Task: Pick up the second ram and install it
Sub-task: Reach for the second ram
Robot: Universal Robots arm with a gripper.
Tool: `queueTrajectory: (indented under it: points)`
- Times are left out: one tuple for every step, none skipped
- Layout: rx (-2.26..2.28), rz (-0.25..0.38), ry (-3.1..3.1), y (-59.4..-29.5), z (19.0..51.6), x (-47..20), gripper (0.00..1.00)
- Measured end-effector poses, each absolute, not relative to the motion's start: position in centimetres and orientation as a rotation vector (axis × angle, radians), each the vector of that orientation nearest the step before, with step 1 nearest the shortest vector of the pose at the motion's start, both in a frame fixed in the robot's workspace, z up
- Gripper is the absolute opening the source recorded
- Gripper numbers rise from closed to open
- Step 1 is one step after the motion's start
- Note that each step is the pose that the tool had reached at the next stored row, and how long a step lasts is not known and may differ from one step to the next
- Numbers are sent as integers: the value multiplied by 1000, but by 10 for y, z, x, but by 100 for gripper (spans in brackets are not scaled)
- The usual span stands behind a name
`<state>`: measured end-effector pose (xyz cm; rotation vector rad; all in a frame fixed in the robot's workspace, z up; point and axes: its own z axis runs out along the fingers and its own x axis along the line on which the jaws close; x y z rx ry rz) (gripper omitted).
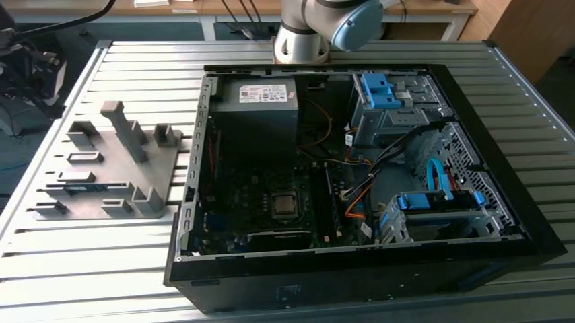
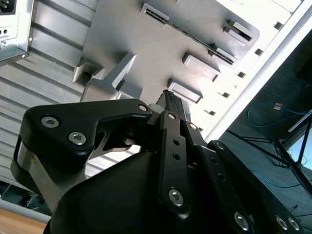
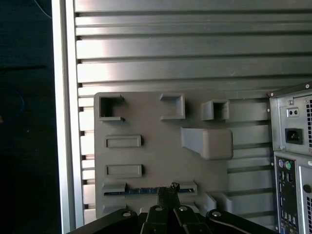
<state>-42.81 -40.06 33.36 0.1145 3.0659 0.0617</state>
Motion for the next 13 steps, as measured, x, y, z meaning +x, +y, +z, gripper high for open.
queueTrajectory:
  points:
    - [115, 62, 3066, -401, 333, -428, 10]
    - [115, 62, 3066, -401, 332, -428, 10]
    - [114, 62, 3066, -401, 331, -428, 10]
    - [114, 62, 3066, -401, 330, -428, 10]
    - [115, 62, 3066, -401, 329, -428, 10]
    - [115, 62, 3066, -401, 328, -428, 10]
    - [114, 61, 3066, -401, 327, -428, 10]
    - [114, 61, 3066, -402, 327, -428, 10]
    - [115, 61, 3066, -402, 326, -429, 10]
    - [114, 61, 3066, -402, 325, -429, 10]
    - [114, 61, 3066, -402, 324, -429, 10]
    - [114, 61, 3066, -402, 323, -429, 10]
    - [114, 61, 3066, -402, 322, -429, 10]
